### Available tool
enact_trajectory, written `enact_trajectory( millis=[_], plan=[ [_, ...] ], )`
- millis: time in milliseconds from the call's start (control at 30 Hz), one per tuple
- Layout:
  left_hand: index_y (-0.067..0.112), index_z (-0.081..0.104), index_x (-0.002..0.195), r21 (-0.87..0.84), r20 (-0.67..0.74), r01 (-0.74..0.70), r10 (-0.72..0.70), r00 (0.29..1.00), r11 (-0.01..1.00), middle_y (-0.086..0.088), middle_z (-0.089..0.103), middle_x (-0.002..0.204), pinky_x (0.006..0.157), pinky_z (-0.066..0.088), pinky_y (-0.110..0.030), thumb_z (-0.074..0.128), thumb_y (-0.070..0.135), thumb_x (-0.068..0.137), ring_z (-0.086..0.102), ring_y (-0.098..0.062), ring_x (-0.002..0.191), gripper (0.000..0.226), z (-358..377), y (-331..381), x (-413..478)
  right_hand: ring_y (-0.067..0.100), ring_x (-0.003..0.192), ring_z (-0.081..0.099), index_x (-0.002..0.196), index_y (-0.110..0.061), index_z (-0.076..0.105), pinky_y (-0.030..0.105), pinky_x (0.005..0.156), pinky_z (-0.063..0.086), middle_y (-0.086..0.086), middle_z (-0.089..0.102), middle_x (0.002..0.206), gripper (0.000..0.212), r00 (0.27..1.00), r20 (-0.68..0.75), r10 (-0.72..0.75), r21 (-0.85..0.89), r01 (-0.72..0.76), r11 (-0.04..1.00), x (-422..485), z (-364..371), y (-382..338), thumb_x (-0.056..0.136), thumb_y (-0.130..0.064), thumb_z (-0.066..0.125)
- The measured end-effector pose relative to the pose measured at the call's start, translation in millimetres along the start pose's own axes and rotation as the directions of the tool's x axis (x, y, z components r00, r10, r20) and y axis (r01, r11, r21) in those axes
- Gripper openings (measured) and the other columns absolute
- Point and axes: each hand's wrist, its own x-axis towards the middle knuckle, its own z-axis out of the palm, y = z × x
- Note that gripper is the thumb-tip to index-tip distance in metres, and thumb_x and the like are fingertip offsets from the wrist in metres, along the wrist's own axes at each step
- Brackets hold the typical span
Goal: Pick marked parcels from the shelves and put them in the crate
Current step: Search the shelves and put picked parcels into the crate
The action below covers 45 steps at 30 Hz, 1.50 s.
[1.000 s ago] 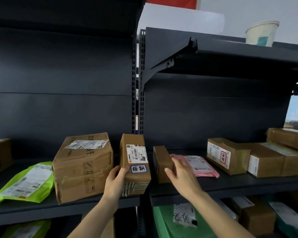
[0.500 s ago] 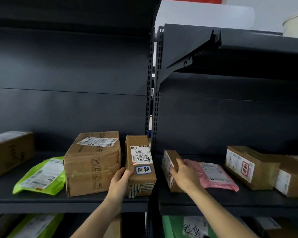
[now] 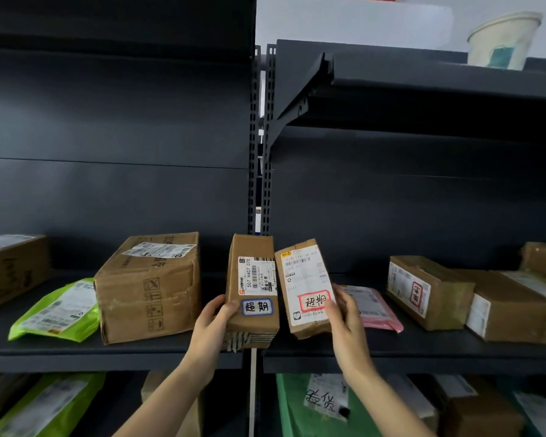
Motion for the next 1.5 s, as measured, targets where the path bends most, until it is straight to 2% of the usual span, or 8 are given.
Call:
enact_trajectory(
  millis=[100,200,300,400,567,1000,1167,1500],
  plan=[
    [0.027,0.054,0.12,-0.007,0.018,-0.006,0.006,1.0,1.0,-0.007,0.066,0.116,0.093,0.049,-0.051,0.057,0.032,0.089,0.062,-0.026,0.106,0.031,3.2,-0.1,-2.5,0.008,0.107,0.058,0.109,-0.038,0.048,0.029,0.091,0.05,-0.011,0.059,0.115,0.022,1.0,0.008,0.012,0.063,-0.012,0.998,-2.8,-1.9,3.1,0.088,-0.033,0.051],
    [0.025,0.055,0.119,-0.057,0.059,0.002,0.002,0.998,0.998,-0.008,0.067,0.114,0.085,0.051,-0.046,0.055,0.027,0.09,0.063,-0.024,0.103,0.029,6.0,1.6,-4.4,0.011,0.111,0.058,0.116,-0.038,0.047,0.039,0.099,0.045,-0.011,0.061,0.117,0.041,0.999,0.047,0.014,0.077,-0.018,0.997,-5.4,-6.7,0.8,0.077,-0.044,0.056],
    [0.017,0.054,0.122,-0.083,0.12,-0.001,0.011,0.993,0.997,-0.008,0.068,0.11,0.072,0.049,-0.033,0.05,0.02,0.092,0.063,-0.02,0.094,0.03,6.9,4.8,-7.4,-0.001,0.104,0.06,0.119,-0.033,0.047,0.023,0.089,0.047,-0.016,0.062,0.111,0.035,0.996,0.086,0.016,0.047,-0.02,0.999,-6.2,-13.5,-0.4,0.085,-0.032,0.056],
    [0.016,0.054,0.124,-0.058,0.166,-0.026,0.036,0.986,0.998,-0.008,0.069,0.112,0.077,0.049,-0.033,0.055,0.027,0.075,0.064,-0.022,0.098,0.05,7.6,9.0,-9.0,-0.013,0.093,0.059,0.118,-0.031,0.046,0.01,0.073,0.047,-0.021,0.06,0.105,0.031,0.995,0.098,0.018,-0.003,-0.017,1.0,-7.3,-18.1,-0.9,0.091,-0.02,0.054],
    [0.02,0.054,0.125,-0.027,0.211,-0.062,0.066,0.975,0.998,-0.006,0.07,0.113,0.085,0.048,-0.034,0.052,0.031,0.075,0.064,-0.023,0.105,0.052,9.7,12.8,-8.8,0.009,0.114,0.054,0.126,-0.018,0.047,0.015,0.085,0.047,-0.008,0.059,0.12,0.039,0.998,0.066,-0.008,-0.03,0.01,0.999,-5.4,-23.8,-5.7,0.089,-0.011,0.056],
    [0.02,0.055,0.124,0.0,0.193,-0.078,0.076,0.978,0.997,-0.005,0.072,0.107,0.073,0.046,-0.03,0.053,0.032,0.072,0.066,-0.017,0.094,0.053,12.0,18.3,-30.1,0.001,0.118,0.05,0.133,-0.034,0.04,0.014,0.085,0.046,-0.015,0.054,0.128,0.052,0.99,0.128,-0.064,-0.01,0.065,0.998,-17.5,-29.4,-14.2,0.091,-0.005,0.052],
    [0.017,0.057,0.124,0.025,0.16,-0.081,0.077,0.984,0.996,-0.005,0.072,0.109,0.086,0.048,-0.035,0.055,0.03,0.078,0.065,-0.024,0.104,0.048,12.6,19.4,-43.1,-0.005,0.113,0.053,0.13,-0.034,0.043,0.01,0.081,0.047,-0.018,0.056,0.125,0.051,0.985,0.153,-0.078,0.008,0.078,0.997,-26.8,-33.1,-18.0,0.091,-0.003,0.052],
    [0.02,0.062,0.111,0.039,-0.052,-0.078,0.08,0.995,0.996,0.002,0.075,0.095,0.077,0.047,-0.026,0.047,0.022,0.094,0.069,-0.011,0.086,0.023,3.2,14.8,-96.2,-0.01,0.097,0.059,0.112,-0.044,0.046,0.017,0.08,0.048,-0.02,0.06,0.112,0.04,0.979,0.188,-0.077,0.056,0.068,0.996,-58.6,-26.2,-21.8,0.091,-0.01,0.052]
  ],
)
